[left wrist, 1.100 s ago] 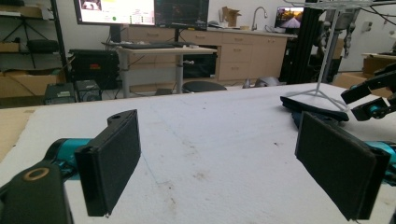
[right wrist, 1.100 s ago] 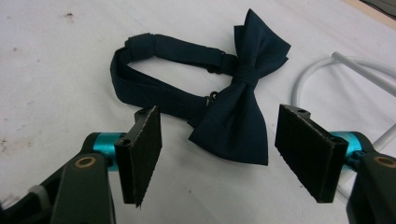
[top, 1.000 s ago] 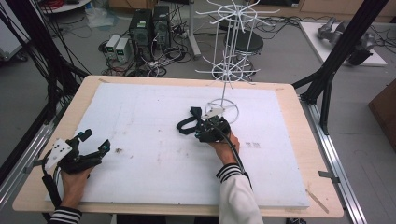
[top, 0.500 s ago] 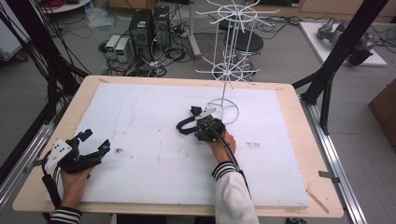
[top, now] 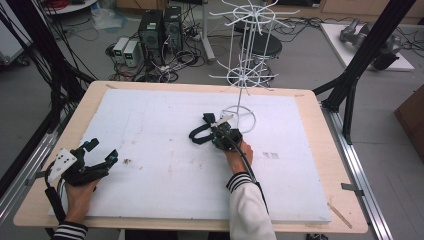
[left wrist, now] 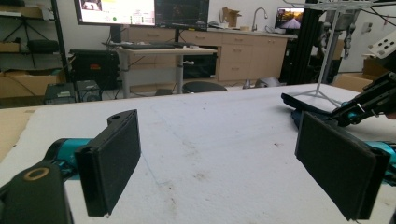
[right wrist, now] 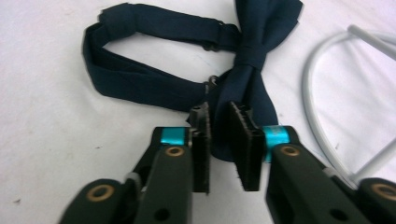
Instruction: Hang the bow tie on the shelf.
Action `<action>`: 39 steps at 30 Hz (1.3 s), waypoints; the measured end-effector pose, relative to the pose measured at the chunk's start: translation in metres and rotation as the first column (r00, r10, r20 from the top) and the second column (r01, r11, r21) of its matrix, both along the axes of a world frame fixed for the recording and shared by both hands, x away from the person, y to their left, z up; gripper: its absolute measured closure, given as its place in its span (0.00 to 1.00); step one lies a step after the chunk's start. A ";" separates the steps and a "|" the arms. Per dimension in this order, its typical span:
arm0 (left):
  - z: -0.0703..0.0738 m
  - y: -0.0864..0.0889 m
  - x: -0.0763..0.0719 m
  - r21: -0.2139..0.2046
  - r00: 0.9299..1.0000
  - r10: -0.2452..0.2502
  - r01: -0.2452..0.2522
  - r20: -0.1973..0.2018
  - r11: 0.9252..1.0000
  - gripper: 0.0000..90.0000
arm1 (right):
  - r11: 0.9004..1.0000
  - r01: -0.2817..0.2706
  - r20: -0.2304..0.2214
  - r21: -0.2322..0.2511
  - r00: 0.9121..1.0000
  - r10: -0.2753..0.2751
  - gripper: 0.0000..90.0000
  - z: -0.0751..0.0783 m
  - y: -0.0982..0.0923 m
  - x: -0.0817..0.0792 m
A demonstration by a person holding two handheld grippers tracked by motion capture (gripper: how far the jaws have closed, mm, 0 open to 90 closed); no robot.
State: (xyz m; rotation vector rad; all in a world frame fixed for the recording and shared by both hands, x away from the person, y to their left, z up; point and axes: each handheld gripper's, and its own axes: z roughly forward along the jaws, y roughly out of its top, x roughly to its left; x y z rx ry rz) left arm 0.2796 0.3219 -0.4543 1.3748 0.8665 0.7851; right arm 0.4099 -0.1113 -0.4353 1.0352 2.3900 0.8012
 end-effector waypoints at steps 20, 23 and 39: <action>0.000 0.000 0.000 -0.003 1.000 0.001 -0.001 -0.001 1.000 0.16 | 0.996 0.020 0.005 0.092 1.000 -0.021 0.97 0.012 -0.008 -0.005; 0.000 0.000 0.000 -0.003 1.000 0.001 -0.001 -0.002 1.000 0.16 | 0.991 0.010 0.033 0.132 0.999 -0.014 0.97 0.019 -0.009 -0.010; 0.000 0.000 0.000 0.003 1.000 0.002 -0.002 -0.001 1.000 0.16 | 0.955 -0.079 0.161 0.285 0.986 0.033 0.97 0.051 -0.019 -0.033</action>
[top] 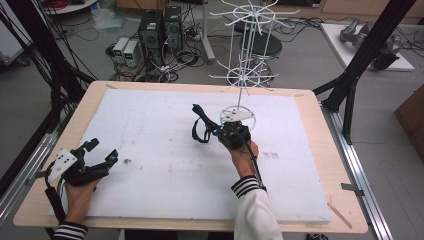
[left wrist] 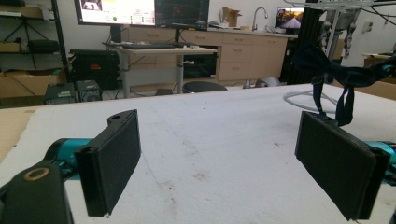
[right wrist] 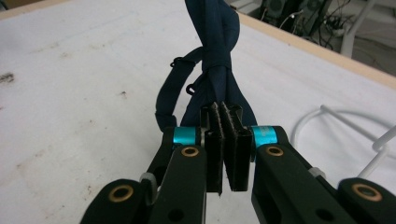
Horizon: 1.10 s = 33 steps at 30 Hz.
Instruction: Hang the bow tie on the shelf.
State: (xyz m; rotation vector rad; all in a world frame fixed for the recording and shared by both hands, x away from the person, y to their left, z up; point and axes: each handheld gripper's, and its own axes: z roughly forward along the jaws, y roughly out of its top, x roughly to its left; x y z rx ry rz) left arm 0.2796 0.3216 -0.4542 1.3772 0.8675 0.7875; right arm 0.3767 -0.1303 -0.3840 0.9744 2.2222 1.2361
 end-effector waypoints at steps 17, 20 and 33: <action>0.000 -0.001 0.000 0.003 1.000 0.001 -0.001 0.000 1.000 0.16 | 0.997 -0.017 0.138 0.074 0.990 0.007 0.97 0.037 -0.006 -0.018; 0.000 -0.001 0.000 0.007 1.000 0.001 -0.001 -0.001 1.000 0.16 | 0.997 -0.016 0.156 0.069 0.988 0.005 0.97 0.044 -0.006 -0.020; 0.000 -0.001 0.000 0.003 1.000 0.000 0.000 0.000 1.000 0.16 | 0.994 0.040 0.225 0.104 0.972 -0.062 0.97 0.076 -0.009 -0.020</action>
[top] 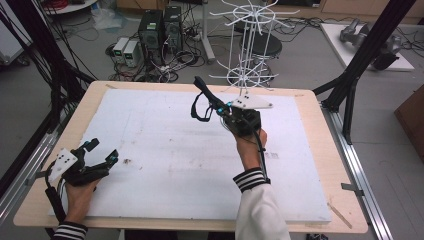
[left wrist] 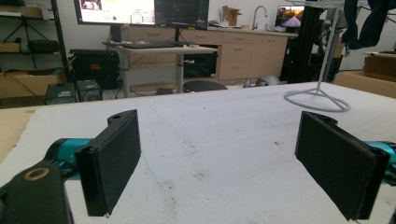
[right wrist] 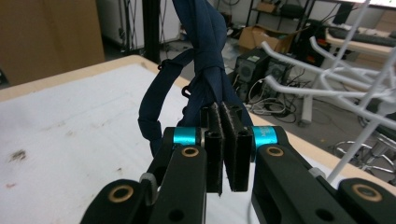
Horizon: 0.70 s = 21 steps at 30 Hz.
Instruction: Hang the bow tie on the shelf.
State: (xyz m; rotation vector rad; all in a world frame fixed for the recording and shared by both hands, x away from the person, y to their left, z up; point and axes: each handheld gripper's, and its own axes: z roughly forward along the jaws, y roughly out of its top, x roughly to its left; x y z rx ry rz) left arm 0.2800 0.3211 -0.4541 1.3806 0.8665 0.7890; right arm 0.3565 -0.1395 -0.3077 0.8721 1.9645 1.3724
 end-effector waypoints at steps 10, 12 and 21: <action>0.000 0.000 0.000 -0.002 1.000 -0.001 0.001 -0.002 1.000 0.16 | 0.998 0.041 0.023 0.048 0.999 -0.042 0.97 0.006 -0.010 -0.002; 0.000 0.000 0.000 -0.001 1.000 -0.002 0.002 -0.002 1.000 0.16 | 0.997 0.052 0.031 0.055 0.998 -0.053 0.97 0.007 -0.014 -0.002; 0.000 0.000 0.000 -0.003 1.000 -0.001 0.001 -0.003 1.000 0.16 | 0.987 0.135 0.032 0.085 0.990 -0.138 0.97 0.009 -0.024 0.002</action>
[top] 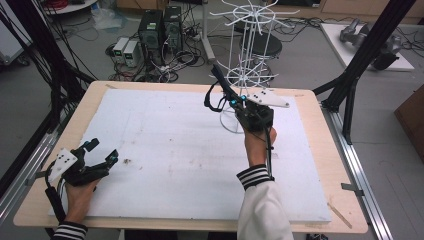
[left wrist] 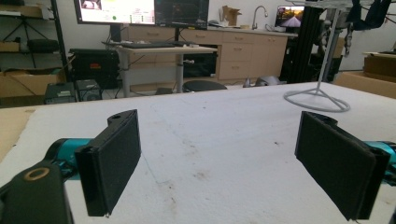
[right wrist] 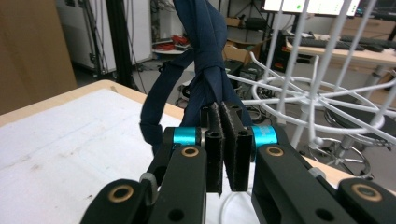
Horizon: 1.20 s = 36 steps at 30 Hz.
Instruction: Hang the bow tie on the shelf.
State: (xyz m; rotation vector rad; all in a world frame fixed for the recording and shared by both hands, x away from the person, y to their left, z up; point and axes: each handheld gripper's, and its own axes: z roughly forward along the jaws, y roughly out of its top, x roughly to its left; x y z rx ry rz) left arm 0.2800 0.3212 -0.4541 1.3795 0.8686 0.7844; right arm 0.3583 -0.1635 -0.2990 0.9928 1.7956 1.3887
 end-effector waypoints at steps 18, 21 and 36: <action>0.000 0.000 0.000 0.001 1.000 0.000 0.000 0.002 1.000 0.16 | 0.994 0.101 -0.042 -0.047 0.994 -0.103 0.97 -0.011 -0.002 0.007; 0.000 0.000 0.000 0.001 1.000 0.000 0.000 0.002 1.000 0.16 | 0.993 0.106 -0.037 -0.045 0.993 -0.108 0.97 -0.011 -0.002 0.007; 0.000 0.000 0.001 0.005 1.000 0.006 -0.006 -0.015 1.000 0.16 | 0.994 0.083 -0.052 -0.071 0.995 -0.087 0.80 -0.011 -0.006 0.003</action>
